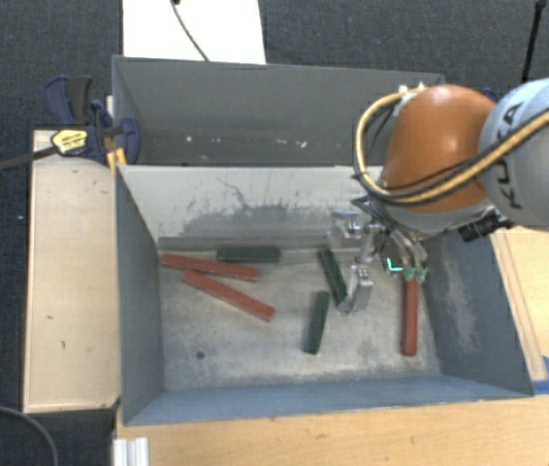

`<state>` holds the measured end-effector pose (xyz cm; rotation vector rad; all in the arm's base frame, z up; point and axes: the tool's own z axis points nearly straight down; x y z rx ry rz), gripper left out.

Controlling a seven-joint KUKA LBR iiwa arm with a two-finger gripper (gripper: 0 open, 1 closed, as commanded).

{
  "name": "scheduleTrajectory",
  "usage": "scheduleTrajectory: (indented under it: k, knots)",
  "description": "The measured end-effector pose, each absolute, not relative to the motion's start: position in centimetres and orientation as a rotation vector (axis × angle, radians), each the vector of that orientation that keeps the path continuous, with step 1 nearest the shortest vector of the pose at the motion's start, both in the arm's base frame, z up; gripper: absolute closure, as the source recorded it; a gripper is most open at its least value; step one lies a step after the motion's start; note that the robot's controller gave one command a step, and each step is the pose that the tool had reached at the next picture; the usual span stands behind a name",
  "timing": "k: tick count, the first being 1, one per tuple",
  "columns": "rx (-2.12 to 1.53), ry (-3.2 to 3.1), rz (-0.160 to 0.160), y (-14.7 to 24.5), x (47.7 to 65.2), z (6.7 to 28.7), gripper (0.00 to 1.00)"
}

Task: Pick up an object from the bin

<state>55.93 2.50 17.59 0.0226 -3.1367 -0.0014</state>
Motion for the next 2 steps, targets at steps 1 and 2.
scheduleTrajectory:
  k: [1, 2]
  knots:
    - [-0.032, -3.137, -0.001, 1.4, 53.0, 6.6, 0.0]
    - [0.643, -3.074, -0.005, 9.7, 50.0, 7.0, 0.0]
